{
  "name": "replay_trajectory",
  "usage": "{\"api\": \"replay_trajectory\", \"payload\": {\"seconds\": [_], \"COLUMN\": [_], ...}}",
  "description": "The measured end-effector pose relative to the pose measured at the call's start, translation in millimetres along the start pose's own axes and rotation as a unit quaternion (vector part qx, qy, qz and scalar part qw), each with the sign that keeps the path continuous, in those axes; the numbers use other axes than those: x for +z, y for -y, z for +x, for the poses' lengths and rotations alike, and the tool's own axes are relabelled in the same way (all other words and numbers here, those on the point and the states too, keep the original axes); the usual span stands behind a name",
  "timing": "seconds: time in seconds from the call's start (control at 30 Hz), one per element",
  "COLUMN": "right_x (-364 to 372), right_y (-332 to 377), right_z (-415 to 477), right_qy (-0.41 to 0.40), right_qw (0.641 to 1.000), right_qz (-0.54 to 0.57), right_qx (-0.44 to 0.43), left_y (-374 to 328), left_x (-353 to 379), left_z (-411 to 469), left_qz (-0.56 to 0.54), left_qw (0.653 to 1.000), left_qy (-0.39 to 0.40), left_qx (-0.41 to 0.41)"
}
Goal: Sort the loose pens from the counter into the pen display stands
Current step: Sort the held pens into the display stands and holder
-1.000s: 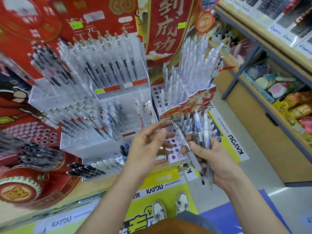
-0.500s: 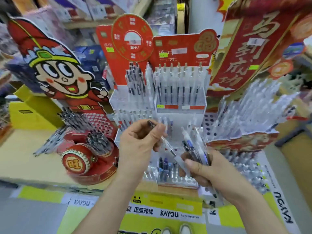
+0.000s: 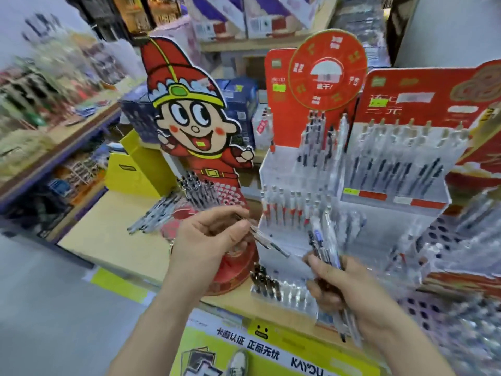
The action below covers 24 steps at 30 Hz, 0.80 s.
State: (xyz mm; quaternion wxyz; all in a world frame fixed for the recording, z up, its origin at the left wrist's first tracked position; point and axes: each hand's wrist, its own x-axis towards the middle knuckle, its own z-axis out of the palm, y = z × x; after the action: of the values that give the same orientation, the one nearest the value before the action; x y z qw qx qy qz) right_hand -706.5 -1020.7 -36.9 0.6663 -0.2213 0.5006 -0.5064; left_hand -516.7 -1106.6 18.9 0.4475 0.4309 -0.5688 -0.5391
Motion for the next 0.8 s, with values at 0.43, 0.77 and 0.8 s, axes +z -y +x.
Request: {"api": "replay_trajectory", "payload": {"seconds": [0.43,0.77,0.8], "right_x": [120,150,151], "right_y": [-13,-14,-13], "right_z": [86,91,92], "right_qy": [-0.146,-0.238,-0.242], "right_qw": [0.984,0.959,0.958], "right_qz": [0.039,0.011,0.014], "right_qx": [-0.097,-0.151,-0.152], "left_y": [4,10,14], "left_x": [-161,-114,-109], "left_z": [134,192,196], "left_qz": [0.136,0.275,0.305], "left_qw": [0.977,0.895,0.878], "left_qy": [-0.013,0.207,0.230], "left_qx": [0.165,0.283,0.289]}}
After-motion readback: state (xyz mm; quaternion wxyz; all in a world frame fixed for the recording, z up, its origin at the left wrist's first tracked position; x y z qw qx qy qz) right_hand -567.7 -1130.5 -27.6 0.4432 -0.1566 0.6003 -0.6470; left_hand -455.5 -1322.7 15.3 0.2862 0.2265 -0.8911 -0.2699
